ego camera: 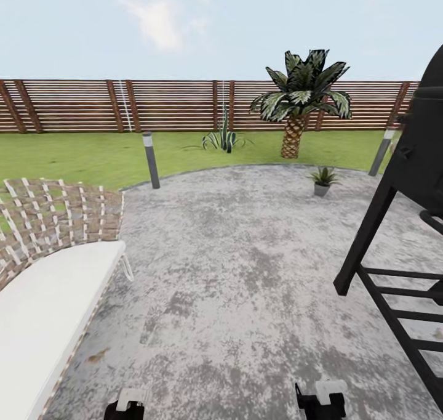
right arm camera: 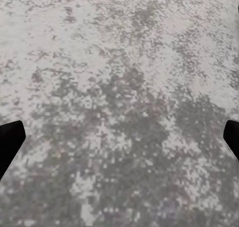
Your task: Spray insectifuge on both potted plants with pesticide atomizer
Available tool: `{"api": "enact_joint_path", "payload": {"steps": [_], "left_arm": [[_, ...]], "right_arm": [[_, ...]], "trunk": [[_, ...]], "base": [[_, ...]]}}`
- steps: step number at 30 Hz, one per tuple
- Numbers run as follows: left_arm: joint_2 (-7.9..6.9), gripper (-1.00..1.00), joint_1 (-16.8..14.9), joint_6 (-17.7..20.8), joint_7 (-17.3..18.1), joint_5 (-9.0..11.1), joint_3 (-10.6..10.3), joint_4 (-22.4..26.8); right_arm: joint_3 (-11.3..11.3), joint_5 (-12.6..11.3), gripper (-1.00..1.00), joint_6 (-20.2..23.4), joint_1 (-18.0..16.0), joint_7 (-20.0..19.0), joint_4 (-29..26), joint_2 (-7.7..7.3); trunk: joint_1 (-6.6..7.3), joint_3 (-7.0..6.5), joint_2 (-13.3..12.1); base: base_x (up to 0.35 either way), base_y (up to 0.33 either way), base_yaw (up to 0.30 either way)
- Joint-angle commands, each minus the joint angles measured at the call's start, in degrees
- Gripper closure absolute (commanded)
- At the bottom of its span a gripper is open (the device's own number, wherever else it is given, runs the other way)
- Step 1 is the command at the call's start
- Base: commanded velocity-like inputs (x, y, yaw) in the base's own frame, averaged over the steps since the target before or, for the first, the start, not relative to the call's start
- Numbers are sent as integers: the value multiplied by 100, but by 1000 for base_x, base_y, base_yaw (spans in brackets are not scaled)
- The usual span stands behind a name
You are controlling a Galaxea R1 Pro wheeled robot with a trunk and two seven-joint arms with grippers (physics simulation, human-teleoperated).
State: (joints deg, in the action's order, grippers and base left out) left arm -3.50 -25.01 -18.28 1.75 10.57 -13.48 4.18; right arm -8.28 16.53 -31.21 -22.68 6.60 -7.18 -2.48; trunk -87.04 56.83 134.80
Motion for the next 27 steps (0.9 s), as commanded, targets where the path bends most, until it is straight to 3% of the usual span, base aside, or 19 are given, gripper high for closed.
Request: {"api": "enact_joint_path", "payload": {"steps": [1, 27], "left_arm": [[-2, 100, -3, -18, 18, 60, -41, -5], [-2, 100, -3, -18, 18, 59, -41, -5]], "right_arm": [[-33, 61, -100, -17, -4, 26, 41, -2], [-33, 53, -100, -19, -2, 29, 155, -7]], "trunk": [[-2, 5, 2], [-2, 5, 2]], "base": [[334, 0, 0], [334, 0, 0]]}}
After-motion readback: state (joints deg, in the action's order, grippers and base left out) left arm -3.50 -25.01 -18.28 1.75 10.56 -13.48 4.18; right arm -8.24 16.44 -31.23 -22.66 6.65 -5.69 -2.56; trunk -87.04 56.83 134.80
